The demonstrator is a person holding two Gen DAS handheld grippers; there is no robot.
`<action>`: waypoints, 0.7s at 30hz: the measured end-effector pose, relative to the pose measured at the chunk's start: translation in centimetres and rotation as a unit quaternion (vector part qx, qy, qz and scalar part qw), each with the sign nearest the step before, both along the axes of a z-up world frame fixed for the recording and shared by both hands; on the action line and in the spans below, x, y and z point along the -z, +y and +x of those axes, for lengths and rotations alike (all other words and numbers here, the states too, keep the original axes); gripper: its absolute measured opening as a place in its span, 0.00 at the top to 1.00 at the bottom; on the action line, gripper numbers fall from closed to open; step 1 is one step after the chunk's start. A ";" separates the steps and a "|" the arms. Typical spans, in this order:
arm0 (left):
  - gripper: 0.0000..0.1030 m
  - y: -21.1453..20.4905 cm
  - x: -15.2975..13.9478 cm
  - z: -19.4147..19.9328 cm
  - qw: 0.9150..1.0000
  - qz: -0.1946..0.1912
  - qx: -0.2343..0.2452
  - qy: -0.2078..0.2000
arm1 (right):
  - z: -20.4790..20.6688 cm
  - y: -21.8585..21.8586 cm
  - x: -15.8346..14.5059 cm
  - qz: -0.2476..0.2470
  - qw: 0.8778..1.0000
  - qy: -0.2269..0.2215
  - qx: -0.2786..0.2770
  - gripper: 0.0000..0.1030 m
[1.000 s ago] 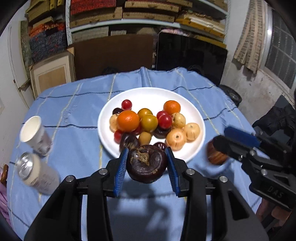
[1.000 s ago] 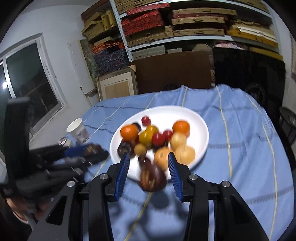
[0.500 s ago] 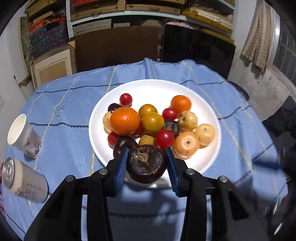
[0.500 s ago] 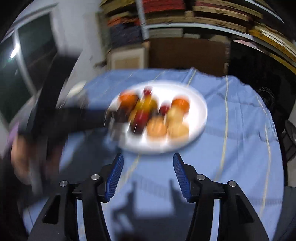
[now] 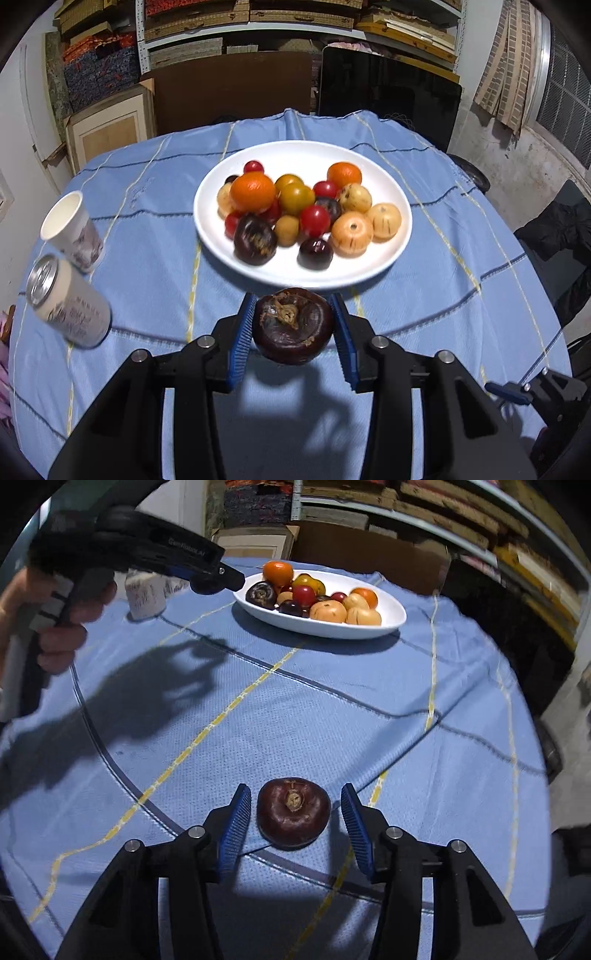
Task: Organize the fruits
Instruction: 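Carry both dark purple fruits onto the white plate and open both tools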
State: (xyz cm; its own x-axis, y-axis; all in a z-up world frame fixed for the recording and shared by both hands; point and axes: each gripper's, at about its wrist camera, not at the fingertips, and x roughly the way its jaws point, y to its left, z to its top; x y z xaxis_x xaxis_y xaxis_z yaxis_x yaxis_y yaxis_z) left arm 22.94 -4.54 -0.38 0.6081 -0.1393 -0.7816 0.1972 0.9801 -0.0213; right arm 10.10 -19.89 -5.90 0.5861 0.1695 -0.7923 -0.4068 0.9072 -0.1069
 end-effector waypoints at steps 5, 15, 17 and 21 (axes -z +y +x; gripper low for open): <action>0.61 0.7 0.6 -1.0 1.000 0.002 -0.003 0.010 | 0.1 -0.4 0.4 -0.006 1.000 0.003 0.012 0.60; 0.61 1.0 0.9 0.2 1.000 0.006 0.001 0.015 | 4.0 -0.9 -4.1 0.066 0.998 -0.016 0.004 0.61; 0.61 0.7 0.7 1.1 1.000 0.007 0.004 0.013 | 6.4 -0.7 -5.9 0.085 0.996 -0.031 -0.001 0.61; 0.61 -0.4 0.6 4.6 1.000 0.012 0.000 0.013 | 13.5 0.2 -8.2 0.132 0.990 -0.042 0.006 0.61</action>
